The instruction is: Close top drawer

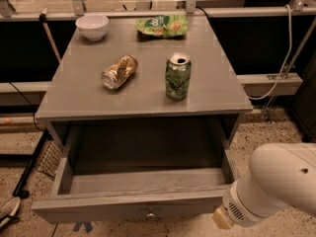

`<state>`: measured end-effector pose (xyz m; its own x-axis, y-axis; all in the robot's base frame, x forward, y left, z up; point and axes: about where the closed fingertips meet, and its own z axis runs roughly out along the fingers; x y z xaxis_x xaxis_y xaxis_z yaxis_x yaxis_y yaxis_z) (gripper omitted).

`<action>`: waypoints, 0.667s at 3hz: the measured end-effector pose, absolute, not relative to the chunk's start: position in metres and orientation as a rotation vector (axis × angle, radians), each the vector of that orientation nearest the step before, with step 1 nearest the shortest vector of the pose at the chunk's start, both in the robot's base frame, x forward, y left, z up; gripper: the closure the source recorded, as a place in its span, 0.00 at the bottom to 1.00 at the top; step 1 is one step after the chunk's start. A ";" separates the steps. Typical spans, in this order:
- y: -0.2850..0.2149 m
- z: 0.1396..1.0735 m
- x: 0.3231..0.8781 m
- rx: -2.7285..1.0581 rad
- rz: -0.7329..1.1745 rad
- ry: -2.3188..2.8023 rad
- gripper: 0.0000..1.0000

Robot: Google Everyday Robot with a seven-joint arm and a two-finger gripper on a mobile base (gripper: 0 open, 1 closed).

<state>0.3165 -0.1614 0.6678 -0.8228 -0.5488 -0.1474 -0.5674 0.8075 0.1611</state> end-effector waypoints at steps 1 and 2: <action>-0.161 0.667 0.319 -0.899 0.303 2.883 1.00; -0.161 0.663 0.323 -0.896 0.290 2.880 1.00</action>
Offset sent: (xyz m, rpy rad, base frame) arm 0.0021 0.0003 -0.0011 0.0045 -0.0123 0.0028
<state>0.3226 -0.1613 0.6631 -0.8194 -0.5500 -0.1617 -0.5712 0.8073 0.1483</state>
